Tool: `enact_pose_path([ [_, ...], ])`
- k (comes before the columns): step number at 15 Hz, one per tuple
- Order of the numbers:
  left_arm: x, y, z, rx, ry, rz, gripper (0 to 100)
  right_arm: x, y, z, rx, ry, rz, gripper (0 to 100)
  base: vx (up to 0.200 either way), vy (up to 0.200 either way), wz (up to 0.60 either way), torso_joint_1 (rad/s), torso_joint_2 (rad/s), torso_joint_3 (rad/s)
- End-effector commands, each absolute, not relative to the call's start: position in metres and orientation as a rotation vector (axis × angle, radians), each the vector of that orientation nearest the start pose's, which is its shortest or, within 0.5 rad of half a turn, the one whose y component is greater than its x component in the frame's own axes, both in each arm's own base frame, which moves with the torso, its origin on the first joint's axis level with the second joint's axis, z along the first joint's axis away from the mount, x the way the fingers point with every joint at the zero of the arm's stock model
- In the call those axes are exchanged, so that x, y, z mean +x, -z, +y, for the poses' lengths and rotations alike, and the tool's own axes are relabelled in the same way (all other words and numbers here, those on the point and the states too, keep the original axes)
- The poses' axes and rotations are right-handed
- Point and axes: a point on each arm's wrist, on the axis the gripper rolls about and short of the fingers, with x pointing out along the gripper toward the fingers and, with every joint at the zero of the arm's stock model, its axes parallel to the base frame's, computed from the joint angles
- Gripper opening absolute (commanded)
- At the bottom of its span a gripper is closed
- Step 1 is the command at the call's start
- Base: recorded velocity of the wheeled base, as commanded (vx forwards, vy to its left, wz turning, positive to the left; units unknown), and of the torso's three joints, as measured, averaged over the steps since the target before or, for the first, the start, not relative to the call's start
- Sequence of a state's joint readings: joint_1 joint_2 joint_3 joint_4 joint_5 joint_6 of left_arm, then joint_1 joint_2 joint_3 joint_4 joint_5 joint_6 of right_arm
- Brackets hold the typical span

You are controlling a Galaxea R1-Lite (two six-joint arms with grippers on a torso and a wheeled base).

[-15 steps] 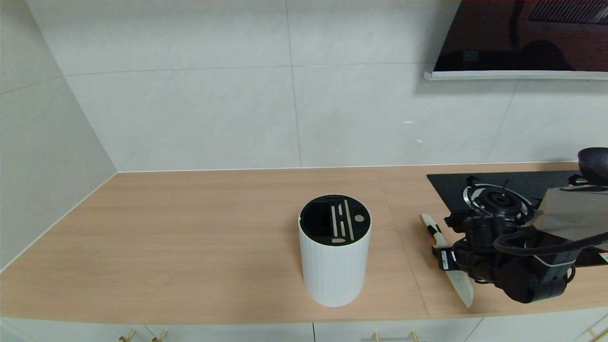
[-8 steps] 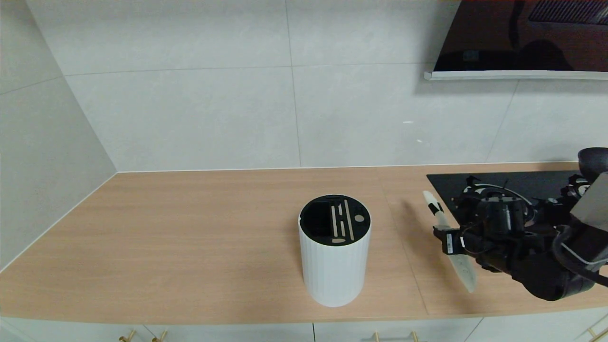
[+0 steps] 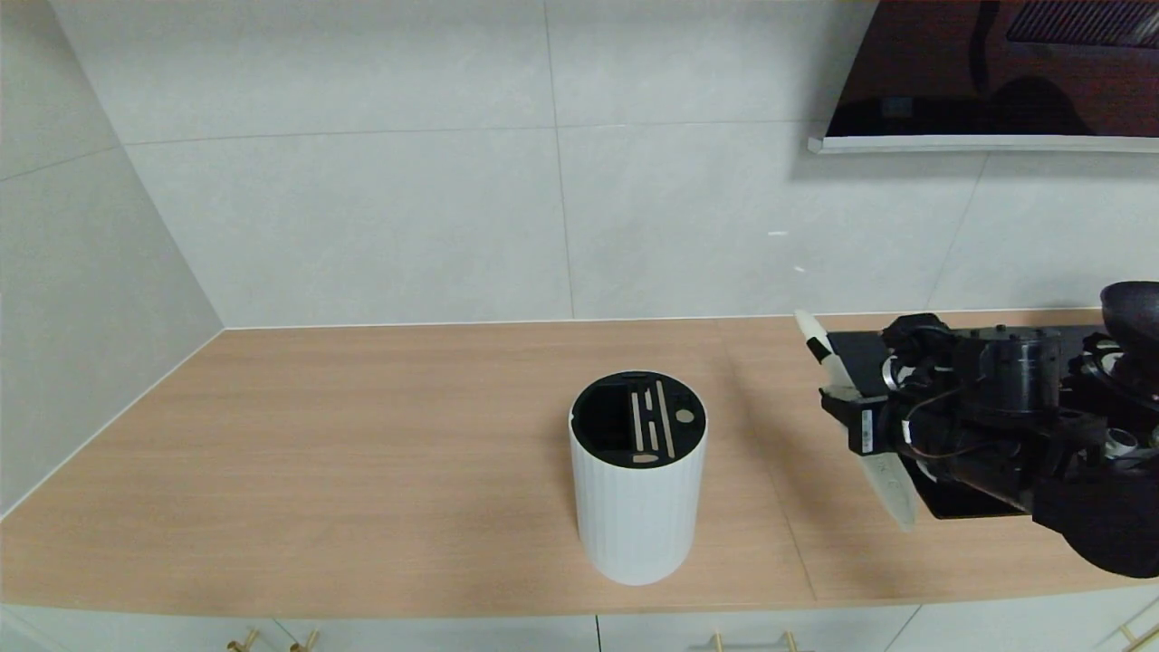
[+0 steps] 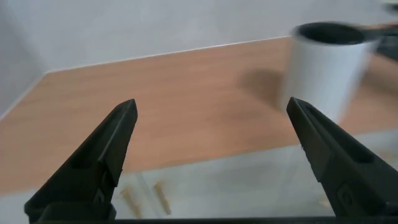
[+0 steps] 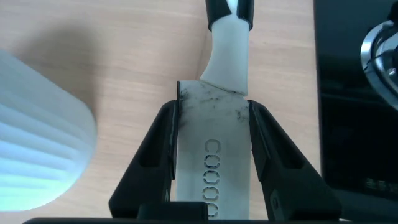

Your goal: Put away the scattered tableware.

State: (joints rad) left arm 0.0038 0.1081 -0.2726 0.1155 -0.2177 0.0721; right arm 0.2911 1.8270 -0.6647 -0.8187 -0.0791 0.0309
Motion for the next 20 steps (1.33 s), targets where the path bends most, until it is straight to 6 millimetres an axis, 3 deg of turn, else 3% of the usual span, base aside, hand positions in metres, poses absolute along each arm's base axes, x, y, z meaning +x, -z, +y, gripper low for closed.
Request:
enact_pose_path([
  [1, -0.002, -0.197, -0.008, 0.055, 0.34, 0.079, 100, 0.298, -0.169, 0.091, -0.019, -0.22, 0.262, 0, 0.0, 0.0, 0.0, 0.0, 0.0, 0.0],
  [4, 0.054, -0.219, -0.01, 0.049, 0.438, 0.249, 100, 0.304, -0.205, 0.104, -0.017, -0.256, 0.231, 0, 0.0, 0.0, 0.0, 0.0, 0.0, 0.0],
  [5, 0.089, -0.234, -0.017, 0.051, 0.519, 0.299, 100, 0.305, -0.22, 0.115, -0.012, -0.286, 0.2, 0, 0.0, 0.0, 0.0, 0.0, 0.0, 0.0],
  [8, 0.127, -0.252, -0.037, 0.028, 0.642, 0.344, 100, 0.293, -0.231, 0.13, -0.006, -0.338, 0.163, 0, 0.0, 0.0, 0.0, 0.0, 0.0, 0.0],
  [11, 0.15, -0.239, -0.061, -0.098, 0.733, 0.428, 100, 0.274, -0.242, 0.146, 0.001, -0.403, 0.135, 0, 0.0, 0.0, 0.0, 0.0, 0.0, 0.0],
  [14, 0.177, -0.232, -0.093, -0.27, 0.816, 0.375, 100, 0.248, -0.243, 0.168, 0.005, -0.491, 0.138, 0, 0.0, 0.0, 0.0, 0.0, 0.0, 0.0],
  [20, 0.185, -0.235, -0.121, -0.469, 0.913, 0.334, 100, 0.225, -0.235, 0.198, 0.03, -0.589, 0.175, 0, 0.0, 0.0, 0.0, 0.0, 0.0, 0.0],
])
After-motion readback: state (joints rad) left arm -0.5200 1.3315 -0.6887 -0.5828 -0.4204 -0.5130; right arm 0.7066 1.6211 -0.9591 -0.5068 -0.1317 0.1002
